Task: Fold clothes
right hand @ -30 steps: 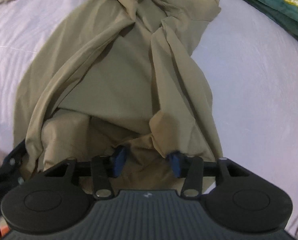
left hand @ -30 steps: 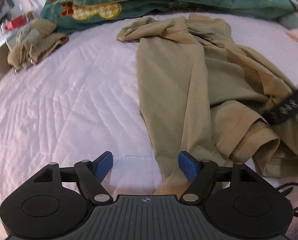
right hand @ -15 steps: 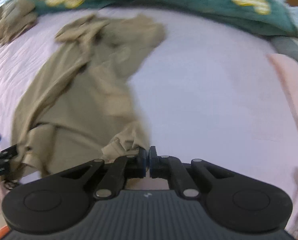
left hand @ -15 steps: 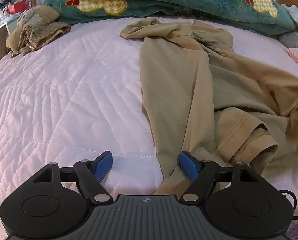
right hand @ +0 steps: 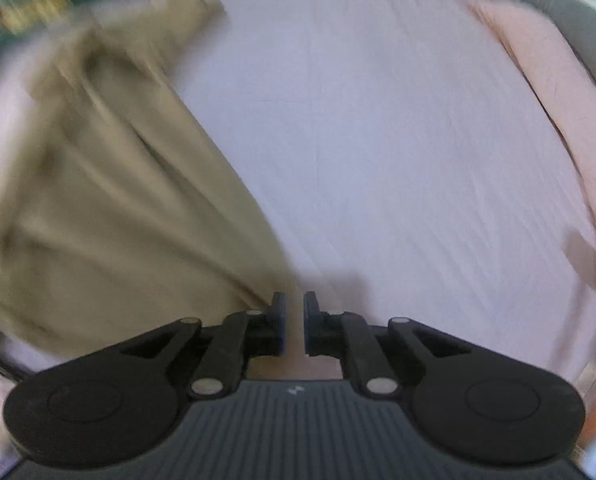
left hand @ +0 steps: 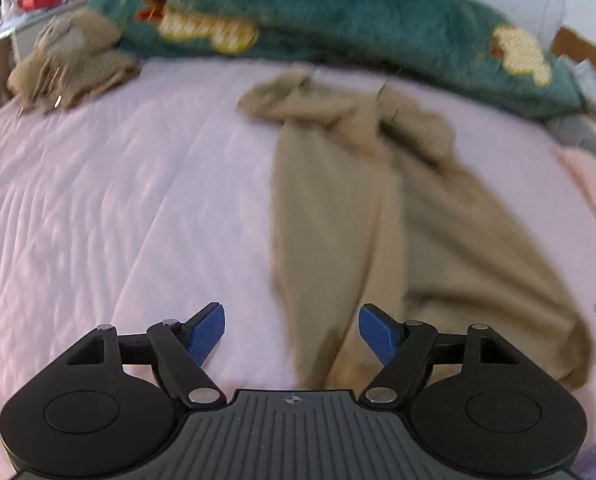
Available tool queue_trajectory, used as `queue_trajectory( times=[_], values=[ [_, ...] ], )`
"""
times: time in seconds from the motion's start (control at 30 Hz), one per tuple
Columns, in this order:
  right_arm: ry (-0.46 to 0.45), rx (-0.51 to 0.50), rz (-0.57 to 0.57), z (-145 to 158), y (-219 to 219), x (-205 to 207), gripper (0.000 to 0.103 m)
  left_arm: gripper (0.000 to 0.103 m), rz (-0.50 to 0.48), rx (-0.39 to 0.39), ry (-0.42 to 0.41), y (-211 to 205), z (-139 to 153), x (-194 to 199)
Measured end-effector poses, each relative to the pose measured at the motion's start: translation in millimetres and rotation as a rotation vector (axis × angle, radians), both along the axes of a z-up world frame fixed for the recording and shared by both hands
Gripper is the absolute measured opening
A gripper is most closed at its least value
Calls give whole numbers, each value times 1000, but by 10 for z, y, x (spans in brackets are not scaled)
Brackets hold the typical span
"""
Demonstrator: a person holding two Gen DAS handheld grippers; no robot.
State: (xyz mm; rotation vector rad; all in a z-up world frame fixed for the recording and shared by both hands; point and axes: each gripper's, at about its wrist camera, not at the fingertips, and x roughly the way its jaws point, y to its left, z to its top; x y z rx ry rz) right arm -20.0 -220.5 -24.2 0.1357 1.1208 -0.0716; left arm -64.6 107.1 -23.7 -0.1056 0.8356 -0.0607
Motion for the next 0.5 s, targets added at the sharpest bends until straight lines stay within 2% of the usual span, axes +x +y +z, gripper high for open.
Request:
queue_trajectory(
  times=[0.07, 0.1, 0.13, 0.23, 0.37, 0.43, 0.5],
  values=[
    [-128, 52, 40, 251, 167, 142, 37, 77, -13, -28, -26, -74, 108, 174],
    [-179, 68, 55, 353, 259, 226, 56, 78, -19, -42, -38, -110, 161, 261],
    [-231, 89, 81, 440, 356, 323, 64, 79, -12, -52, -39, -144, 164, 358],
    [-332, 114, 157, 565, 613, 586, 67, 80, 14, -85, -28, -250, 136, 675],
    [-361, -27, 237, 509, 940, 1016, 67, 80, 44, -105, 7, -452, -78, 949],
    [-412, -125, 275, 438, 1077, 1230, 67, 80, 48, -11, 7, -617, -235, 1020],
    [-432, -192, 328, 311, 1232, 1421, 67, 80, 47, 120, 23, -754, -395, 1059]
  ],
)
